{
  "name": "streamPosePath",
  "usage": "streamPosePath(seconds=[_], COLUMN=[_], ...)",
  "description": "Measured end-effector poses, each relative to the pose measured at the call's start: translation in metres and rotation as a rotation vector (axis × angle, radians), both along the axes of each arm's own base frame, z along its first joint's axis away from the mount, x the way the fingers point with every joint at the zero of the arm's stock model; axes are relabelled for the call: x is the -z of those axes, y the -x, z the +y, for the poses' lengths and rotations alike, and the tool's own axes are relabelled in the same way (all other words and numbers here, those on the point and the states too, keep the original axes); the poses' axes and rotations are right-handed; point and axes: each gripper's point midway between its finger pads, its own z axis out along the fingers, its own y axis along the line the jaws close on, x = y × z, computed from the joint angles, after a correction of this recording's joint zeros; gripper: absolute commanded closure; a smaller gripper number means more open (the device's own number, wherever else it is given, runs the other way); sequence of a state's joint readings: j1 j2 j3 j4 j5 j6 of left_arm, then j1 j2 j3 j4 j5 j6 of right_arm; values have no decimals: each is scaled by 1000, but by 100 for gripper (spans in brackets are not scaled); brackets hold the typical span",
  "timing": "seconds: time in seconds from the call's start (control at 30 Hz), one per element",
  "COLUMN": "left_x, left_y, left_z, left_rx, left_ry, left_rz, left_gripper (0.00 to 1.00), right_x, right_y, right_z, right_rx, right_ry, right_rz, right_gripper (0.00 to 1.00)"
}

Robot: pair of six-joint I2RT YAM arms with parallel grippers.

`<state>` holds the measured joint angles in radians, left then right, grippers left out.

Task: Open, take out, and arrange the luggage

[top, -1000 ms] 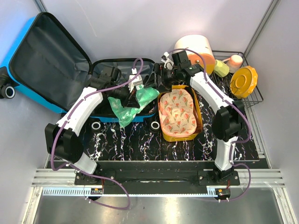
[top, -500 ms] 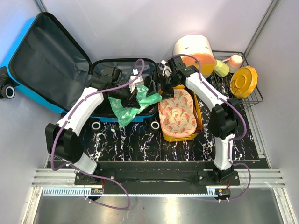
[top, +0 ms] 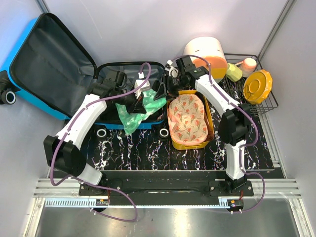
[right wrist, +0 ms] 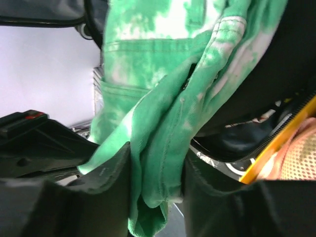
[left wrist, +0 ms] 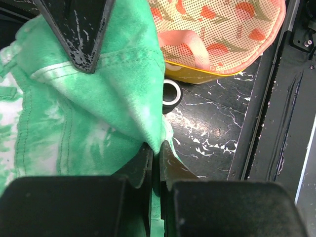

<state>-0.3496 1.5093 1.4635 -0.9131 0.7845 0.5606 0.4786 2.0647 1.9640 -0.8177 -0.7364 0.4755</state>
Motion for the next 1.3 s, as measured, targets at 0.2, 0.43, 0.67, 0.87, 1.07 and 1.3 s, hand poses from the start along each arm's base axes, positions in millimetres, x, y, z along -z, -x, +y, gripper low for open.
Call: streamPosePath(seconds=[0.2, 0.43, 0.67, 0.87, 1.07, 1.3], left_x=[-5, -20, -34, -27, -1, 44], left_y=[-3, -8, -28, -37, -46, -58], left_z=[0, 3, 34, 48, 49, 49], left_rx=[-4, -47, -168, -223, -236, -252], left_ry=[7, 45, 87, 84, 62, 12], left_rz=[-24, -45, -67, -44, 30, 149], left_gripper=[48, 25, 25, 25, 27, 27], right_x=[-28, -45, -34, -21, -12, 35], right_y=[-10, -29, -40, 6, 41, 55], right_z=[10, -1, -55, -129, -180, -206], right_rx=[-27, 6, 80, 151, 225, 296], right_ry=[-62, -77, -50, 26, 109, 187], right_rz=[-64, -125, -138, -185, -292, -245], right_gripper=[100, 100, 100, 100, 100, 100])
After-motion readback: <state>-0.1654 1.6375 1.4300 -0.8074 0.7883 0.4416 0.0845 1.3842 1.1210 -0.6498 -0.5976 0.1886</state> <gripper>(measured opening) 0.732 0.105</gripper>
